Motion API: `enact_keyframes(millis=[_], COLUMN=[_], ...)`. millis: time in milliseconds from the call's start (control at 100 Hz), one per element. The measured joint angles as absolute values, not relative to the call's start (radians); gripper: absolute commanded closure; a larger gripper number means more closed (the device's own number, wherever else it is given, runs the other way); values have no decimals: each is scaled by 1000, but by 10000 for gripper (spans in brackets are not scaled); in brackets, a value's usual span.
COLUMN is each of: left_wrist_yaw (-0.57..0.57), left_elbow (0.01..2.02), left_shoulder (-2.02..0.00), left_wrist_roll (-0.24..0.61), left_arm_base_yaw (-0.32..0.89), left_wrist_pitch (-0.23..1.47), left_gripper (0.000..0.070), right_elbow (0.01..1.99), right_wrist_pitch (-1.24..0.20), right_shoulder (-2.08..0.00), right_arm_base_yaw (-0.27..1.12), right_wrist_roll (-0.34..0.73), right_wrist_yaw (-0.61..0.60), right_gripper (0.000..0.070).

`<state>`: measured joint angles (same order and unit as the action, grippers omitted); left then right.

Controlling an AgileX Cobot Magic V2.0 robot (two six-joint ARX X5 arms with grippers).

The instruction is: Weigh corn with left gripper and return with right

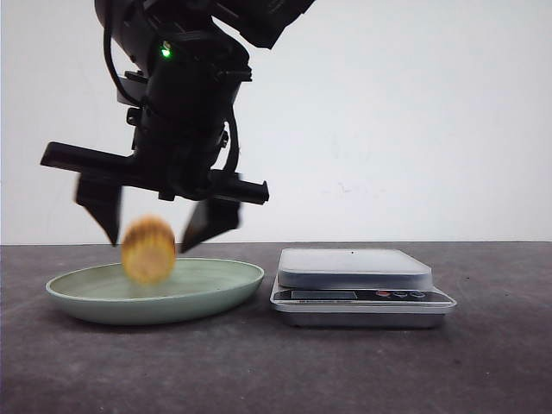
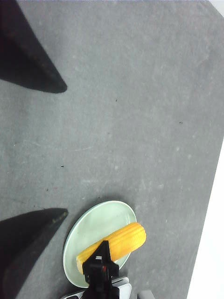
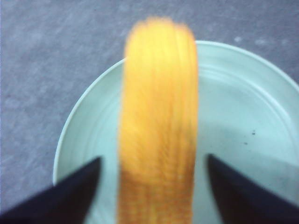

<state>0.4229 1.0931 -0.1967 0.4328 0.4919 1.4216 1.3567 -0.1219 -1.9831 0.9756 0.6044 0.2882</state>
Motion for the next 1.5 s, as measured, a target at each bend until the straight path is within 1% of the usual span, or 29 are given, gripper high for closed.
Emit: enact_keyframes(millis=[170, 290, 400, 640, 820, 940, 1130, 1320, 1450, 1500], left_wrist_yaw=[423, 423, 423, 423, 423, 423, 423, 423, 423, 423], left_elbow=[1093, 1093, 1093, 1093, 1093, 1093, 1093, 1093, 1092, 1089], left_shoulder=[-197, -197, -197, -196, -196, -196, -196, -196, -196, -196], left_wrist_roll=[433, 433, 433, 431, 415, 407, 400, 392, 372, 360], left_arm_base_yaw=[492, 492, 492, 492, 492, 492, 492, 492, 492, 492], left_wrist_pitch=[1422, 1422, 1422, 1422, 1386, 1362, 1349, 1317, 1277, 1261], left_gripper=[226, 226, 226, 226, 226, 226, 226, 227, 230, 230], right_elbow=[1357, 1356, 1353, 1353, 1353, 1353, 1354, 1353, 1316, 1290], right_wrist_pitch=[-122, -162, -209, -318, -446, -559, -743, -950, -1015, -1018], right_shoulder=[-1983, -1967, -1899, -1609, -1366, -1179, -889, -679, -572, -537], right_arm_base_yaw=[959, 927, 879, 724, 630, 579, 567, 568, 568, 568], right_wrist_roll=[597, 560, 508, 349, 237, 188, 159, 165, 181, 183], right_wrist_yaw=[303, 304, 303, 311, 310, 311, 315, 288, 260, 257], right_gripper=[62, 62, 64, 68, 69, 69, 69, 68, 70, 92])
